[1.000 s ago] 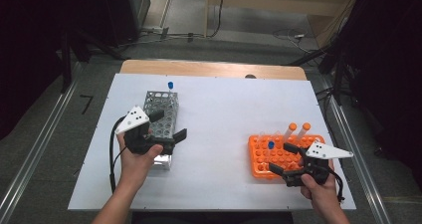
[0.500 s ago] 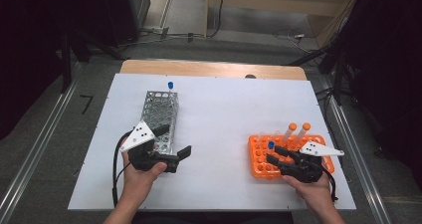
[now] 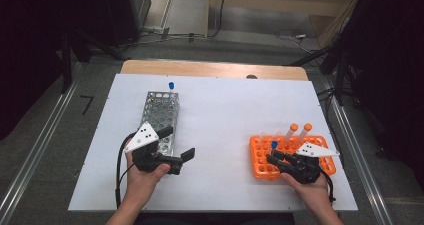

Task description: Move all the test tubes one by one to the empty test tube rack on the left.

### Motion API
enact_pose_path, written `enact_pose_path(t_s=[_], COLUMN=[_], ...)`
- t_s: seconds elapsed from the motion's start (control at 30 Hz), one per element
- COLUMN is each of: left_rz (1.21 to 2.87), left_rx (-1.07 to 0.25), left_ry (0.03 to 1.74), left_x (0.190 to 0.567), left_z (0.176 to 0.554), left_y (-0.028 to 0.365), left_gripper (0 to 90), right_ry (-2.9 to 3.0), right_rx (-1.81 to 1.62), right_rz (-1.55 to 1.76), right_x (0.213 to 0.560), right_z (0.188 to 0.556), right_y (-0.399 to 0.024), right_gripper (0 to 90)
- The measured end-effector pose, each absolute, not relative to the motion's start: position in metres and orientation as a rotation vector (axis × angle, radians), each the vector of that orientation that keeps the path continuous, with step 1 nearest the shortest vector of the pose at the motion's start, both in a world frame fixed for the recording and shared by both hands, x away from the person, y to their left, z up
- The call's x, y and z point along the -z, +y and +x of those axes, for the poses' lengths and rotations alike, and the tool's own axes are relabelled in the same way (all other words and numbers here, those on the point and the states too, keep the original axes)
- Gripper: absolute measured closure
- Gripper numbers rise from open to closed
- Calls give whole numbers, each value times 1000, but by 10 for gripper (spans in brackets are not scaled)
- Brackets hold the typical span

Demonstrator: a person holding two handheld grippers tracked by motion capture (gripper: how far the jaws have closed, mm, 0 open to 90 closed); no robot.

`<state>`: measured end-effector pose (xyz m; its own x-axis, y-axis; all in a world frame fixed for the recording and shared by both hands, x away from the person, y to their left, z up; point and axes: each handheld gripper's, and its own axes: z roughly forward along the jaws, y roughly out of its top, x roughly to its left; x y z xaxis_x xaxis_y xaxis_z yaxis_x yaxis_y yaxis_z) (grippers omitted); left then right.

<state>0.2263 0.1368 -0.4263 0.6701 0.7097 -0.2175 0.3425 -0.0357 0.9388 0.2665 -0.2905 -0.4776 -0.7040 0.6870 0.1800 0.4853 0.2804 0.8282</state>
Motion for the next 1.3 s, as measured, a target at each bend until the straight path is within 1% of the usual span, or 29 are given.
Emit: enact_pose_path(t_s=[0.23,0.5,0.57,0.63,0.8,1.07,1.3], left_rz=[1638,1638,1643,1648,1647,1649,1655], left_rx=[-365,-363,-362,-365,-363,-362,-355], left_ry=[874,869,865,867,866,863,848], left_x=[427,428,428,428,429,429,428], left_z=[226,226,226,226,226,226,225], left_y=[136,134,134,133,133,131,125], left_gripper=[0,0,0,0,0,0,0], right_ry=[2348,2345,2342,2341,2334,2267,2252], right_rx=[-1367,-1353,-1350,-1334,-1320,-1381,-1422], right_rz=[1071,1058,1045,1034,1016,997,963], right_x=[480,481,481,481,479,466,457], right_z=[266,265,264,263,262,258,251], right_y=[-287,-285,-283,-282,-282,-287,-284], right_gripper=[716,715,742,750,754,755,755])
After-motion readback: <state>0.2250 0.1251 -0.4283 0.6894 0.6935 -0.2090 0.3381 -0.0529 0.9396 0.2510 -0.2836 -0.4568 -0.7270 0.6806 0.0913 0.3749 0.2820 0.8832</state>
